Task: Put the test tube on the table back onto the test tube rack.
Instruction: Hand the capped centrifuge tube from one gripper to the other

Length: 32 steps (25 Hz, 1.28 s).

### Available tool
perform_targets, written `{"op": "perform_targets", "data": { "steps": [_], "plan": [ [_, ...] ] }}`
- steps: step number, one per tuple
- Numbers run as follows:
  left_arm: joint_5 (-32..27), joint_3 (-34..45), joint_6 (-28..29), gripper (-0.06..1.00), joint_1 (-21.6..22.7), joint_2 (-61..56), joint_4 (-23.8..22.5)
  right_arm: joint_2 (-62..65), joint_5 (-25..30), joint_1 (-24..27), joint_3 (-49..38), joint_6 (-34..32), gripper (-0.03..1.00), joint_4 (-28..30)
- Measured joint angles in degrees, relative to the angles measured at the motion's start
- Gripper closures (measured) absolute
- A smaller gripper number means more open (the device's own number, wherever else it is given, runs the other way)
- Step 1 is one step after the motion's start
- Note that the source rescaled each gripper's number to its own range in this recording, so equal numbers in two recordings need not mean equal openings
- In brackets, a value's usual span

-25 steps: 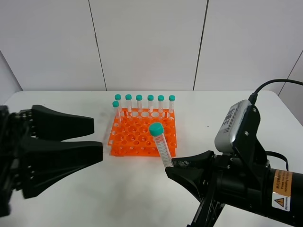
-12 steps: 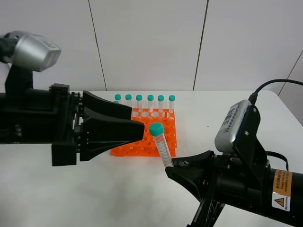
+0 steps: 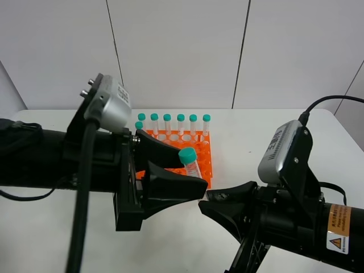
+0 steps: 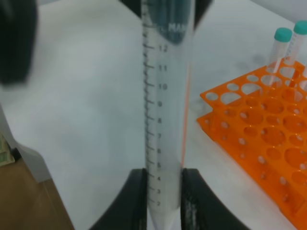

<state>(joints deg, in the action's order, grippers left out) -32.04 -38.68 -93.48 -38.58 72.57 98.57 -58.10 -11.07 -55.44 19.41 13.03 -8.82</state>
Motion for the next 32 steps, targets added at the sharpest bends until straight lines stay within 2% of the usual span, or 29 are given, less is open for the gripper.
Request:
{"op": "perform_targets", "data": {
  "steps": [10,19,21,26,29,32],
  "plan": [
    [0.9,-4.7,-0.8,0.34,0.0,3.9,0.3,0.0,0.0,0.0,0.0,0.0,0.95,0.0],
    [0.9,-5.3,-1.1,0.34,0.0,4.0,0.3,0.0,0.0,0.0,0.0,0.0,0.95,0.0],
    [0.9,-5.3,-1.1,0.39,0.0,4.0,0.3,0.0,0.0,0.0,0.0,0.0,0.95,0.0],
    [0.9,-5.3,-2.1,0.63,0.0,4.0,0.3,0.0,0.0,0.0,0.0,0.0,0.95,0.0],
    [0.9,-5.3,-2.2,0.94,0.0,4.0,0.3,0.0,0.0,0.0,0.0,0.0,0.95,0.0],
    [0.8,-5.3,-2.2,0.94,0.0,4.0,0.3,0.0,-0.1,0.0,0.0,0.1,0.95,0.0]
  ]
}}
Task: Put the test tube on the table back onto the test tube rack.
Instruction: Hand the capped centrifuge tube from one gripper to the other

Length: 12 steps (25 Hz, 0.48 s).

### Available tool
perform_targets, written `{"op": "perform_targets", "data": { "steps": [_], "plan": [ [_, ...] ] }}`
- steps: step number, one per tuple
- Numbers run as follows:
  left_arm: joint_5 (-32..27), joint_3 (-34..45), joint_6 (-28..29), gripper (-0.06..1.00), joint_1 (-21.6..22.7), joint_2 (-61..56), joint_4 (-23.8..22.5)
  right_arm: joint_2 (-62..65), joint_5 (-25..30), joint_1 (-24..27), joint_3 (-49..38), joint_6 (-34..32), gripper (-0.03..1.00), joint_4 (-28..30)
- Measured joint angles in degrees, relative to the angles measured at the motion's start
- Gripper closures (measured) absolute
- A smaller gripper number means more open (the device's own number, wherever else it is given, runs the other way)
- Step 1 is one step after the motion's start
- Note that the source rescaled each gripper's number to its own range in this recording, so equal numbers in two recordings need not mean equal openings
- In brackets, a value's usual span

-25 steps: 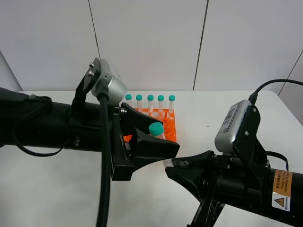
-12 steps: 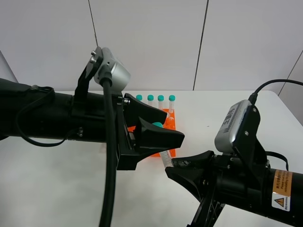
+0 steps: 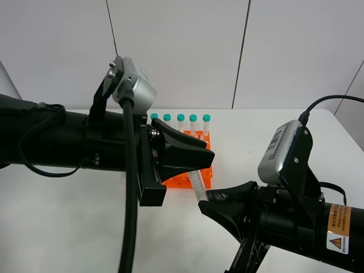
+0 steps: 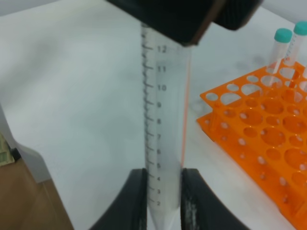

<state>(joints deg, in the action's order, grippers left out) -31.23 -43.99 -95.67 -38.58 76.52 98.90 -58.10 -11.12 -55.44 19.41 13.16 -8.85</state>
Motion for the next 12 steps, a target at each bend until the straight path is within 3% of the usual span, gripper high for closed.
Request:
{"op": "perform_targets", "data": {
  "steps": [12],
  "plan": [
    [0.2,-0.4,0.0,0.94,0.0,0.0,0.0,0.0,-0.3,0.0,0.0,-0.4,0.95,0.0]
  ]
}}
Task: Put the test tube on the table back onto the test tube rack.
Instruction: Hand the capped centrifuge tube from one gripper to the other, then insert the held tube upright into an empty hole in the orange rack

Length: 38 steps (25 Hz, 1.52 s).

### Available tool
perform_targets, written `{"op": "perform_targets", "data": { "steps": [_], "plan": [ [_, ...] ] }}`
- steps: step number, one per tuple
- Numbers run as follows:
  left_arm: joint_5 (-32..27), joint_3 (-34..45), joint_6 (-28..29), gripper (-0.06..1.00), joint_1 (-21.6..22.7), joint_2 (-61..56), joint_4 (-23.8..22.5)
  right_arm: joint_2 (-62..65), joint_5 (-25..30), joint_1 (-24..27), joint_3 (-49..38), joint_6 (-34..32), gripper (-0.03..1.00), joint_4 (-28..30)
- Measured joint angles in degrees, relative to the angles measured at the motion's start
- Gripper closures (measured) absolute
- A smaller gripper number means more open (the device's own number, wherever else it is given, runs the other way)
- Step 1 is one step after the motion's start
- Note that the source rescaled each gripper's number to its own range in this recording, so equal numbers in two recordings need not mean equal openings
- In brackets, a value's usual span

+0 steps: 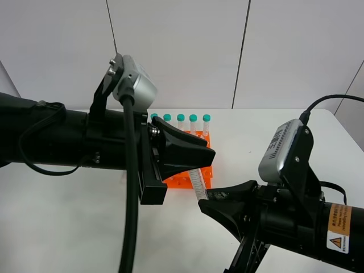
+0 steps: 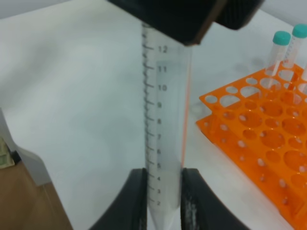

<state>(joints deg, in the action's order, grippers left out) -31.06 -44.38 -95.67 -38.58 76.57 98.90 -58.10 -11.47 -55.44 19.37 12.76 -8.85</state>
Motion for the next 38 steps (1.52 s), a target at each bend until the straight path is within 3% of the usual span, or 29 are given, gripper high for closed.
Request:
{"op": "perform_targets", "data": {
  "steps": [2,5,7,13,19,23,30,34,38],
  "plan": [
    [0.5,0.0,0.0,0.94,-0.1,0.0,0.0,0.0,0.1,0.0,0.0,-0.9,0.88,0.0],
    [2.5,0.0,0.0,0.94,-0.1,0.0,0.0,0.0,0.1,0.0,0.0,-2.1,0.64,0.0],
    [3.0,0.0,0.0,0.94,-0.1,0.0,0.0,0.0,0.1,0.0,0.0,-2.3,0.56,0.0],
    [3.2,0.0,0.0,0.94,-0.1,0.1,0.0,0.0,0.3,0.0,0.0,-2.4,0.52,0.0],
    [8.4,0.0,-0.2,0.94,-0.1,0.1,0.1,0.0,2.3,0.0,0.0,-2.1,0.50,0.0],
    [10.2,0.0,-0.3,0.94,-0.1,0.1,0.1,0.0,7.4,3.4,0.0,-1.9,0.50,0.0],
    [9.9,0.0,-0.3,0.94,-0.1,0.1,0.1,0.0,18.2,16.7,2.4,-2.1,0.50,0.6],
    [9.7,0.0,-0.3,0.94,-0.1,0.1,0.1,0.0,29.1,22.6,7.1,-2.1,0.50,1.3],
    [9.7,0.0,-0.3,0.94,-0.1,0.1,0.1,0.0,40.1,26.1,11.0,-4.2,0.50,7.2]
  ]
}}
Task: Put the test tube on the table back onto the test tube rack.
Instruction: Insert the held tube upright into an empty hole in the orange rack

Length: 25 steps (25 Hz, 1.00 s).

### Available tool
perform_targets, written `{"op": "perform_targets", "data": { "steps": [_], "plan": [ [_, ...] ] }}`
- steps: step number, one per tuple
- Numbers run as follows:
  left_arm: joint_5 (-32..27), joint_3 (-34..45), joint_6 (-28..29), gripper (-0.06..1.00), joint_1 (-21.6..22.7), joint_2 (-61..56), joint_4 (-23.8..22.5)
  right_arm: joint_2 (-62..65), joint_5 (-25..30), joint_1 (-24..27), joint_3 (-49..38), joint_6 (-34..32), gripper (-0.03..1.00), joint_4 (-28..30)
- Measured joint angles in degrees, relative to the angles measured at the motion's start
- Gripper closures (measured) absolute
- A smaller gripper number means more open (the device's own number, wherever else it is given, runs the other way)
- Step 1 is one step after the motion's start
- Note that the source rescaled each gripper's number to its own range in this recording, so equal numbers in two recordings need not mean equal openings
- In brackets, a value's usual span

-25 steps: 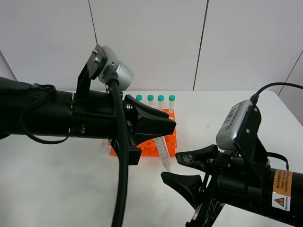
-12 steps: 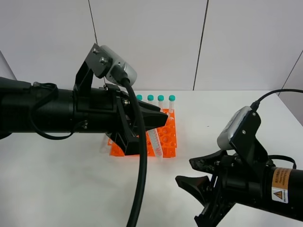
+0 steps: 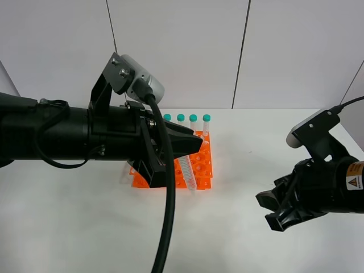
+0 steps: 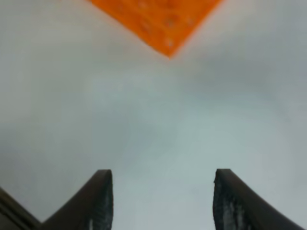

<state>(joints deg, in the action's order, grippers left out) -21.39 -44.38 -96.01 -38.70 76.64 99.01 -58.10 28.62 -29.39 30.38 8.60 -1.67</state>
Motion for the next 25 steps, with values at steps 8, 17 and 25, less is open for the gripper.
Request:
{"op": "perform_targets", "data": {
  "steps": [8,17,25],
  "plan": [
    [-0.7,0.0,-0.1,0.94,0.0,0.0,0.0,0.0,5.5,12.5,7.7,-11.1,0.50,13.9],
    [-1.0,0.0,-0.1,0.94,0.0,0.0,0.0,-4.1,12.5,23.9,16.6,-0.6,0.50,0.9],
    [-2.4,0.0,-0.2,0.94,0.0,0.0,-0.1,-10.7,20.7,34.8,17.0,-0.8,0.50,-1.8]
  ]
}}
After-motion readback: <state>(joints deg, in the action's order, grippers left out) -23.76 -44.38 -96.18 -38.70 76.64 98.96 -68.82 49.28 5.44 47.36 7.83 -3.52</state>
